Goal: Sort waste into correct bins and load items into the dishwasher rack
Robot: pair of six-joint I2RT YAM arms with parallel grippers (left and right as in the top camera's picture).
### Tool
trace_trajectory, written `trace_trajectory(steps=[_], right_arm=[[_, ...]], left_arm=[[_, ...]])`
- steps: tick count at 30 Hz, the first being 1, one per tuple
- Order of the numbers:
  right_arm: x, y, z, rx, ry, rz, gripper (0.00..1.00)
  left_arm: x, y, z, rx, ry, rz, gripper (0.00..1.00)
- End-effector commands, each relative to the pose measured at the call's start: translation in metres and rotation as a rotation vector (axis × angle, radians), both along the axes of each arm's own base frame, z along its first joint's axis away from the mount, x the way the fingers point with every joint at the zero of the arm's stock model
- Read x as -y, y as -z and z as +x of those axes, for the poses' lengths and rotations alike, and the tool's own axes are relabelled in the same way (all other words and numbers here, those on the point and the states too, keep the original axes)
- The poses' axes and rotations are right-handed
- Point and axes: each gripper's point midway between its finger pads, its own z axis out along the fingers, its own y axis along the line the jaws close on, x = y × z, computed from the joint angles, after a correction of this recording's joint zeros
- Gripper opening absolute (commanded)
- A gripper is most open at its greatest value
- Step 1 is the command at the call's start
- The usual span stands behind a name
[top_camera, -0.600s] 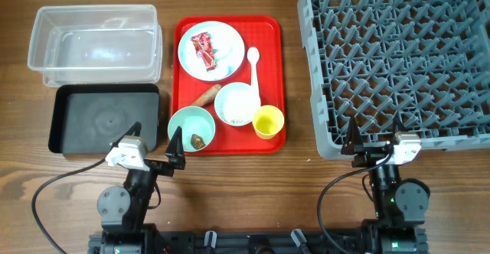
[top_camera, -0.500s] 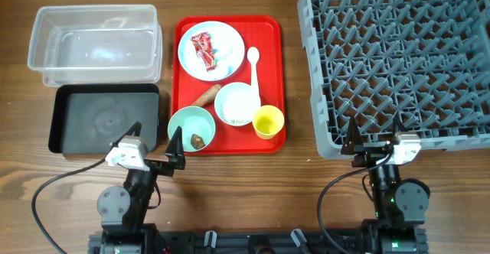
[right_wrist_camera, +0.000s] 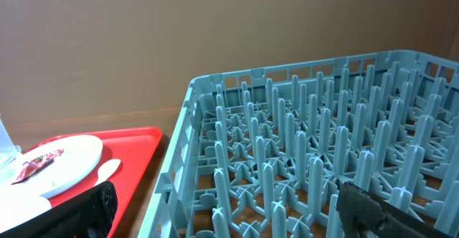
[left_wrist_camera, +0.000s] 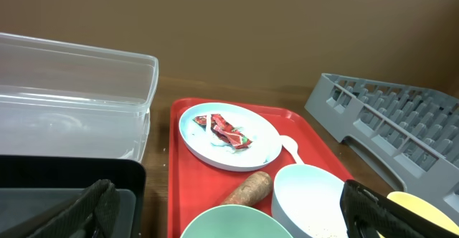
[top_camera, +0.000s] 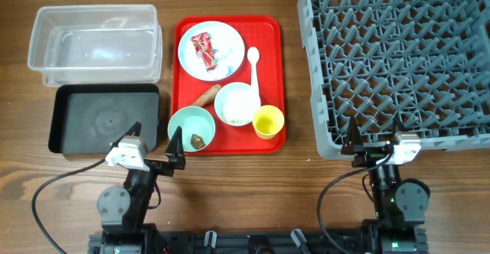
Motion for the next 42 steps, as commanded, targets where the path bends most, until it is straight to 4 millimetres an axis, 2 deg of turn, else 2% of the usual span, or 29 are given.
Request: trace_trajectory(steps=[1, 38, 42], right_arm=[[0.0, -0.003, 0.0, 0.014, 0.004, -0.018, 1.0], [0.001, -0.003, 0.0, 0.015, 0.008, -0.045, 1.0], [0.001, -0.007, -0.001, 0.033, 0.008, -0.074, 1.0]], left_arm=[[0.0, 0.002, 0.0, 0.006, -0.001, 0.019, 1.0], [0.001, 0.002, 0.0, 0.007, 0.003, 0.019, 1.0], [0.001, -0.014, 0.0, 0.07, 0.003, 0.019, 1.0]])
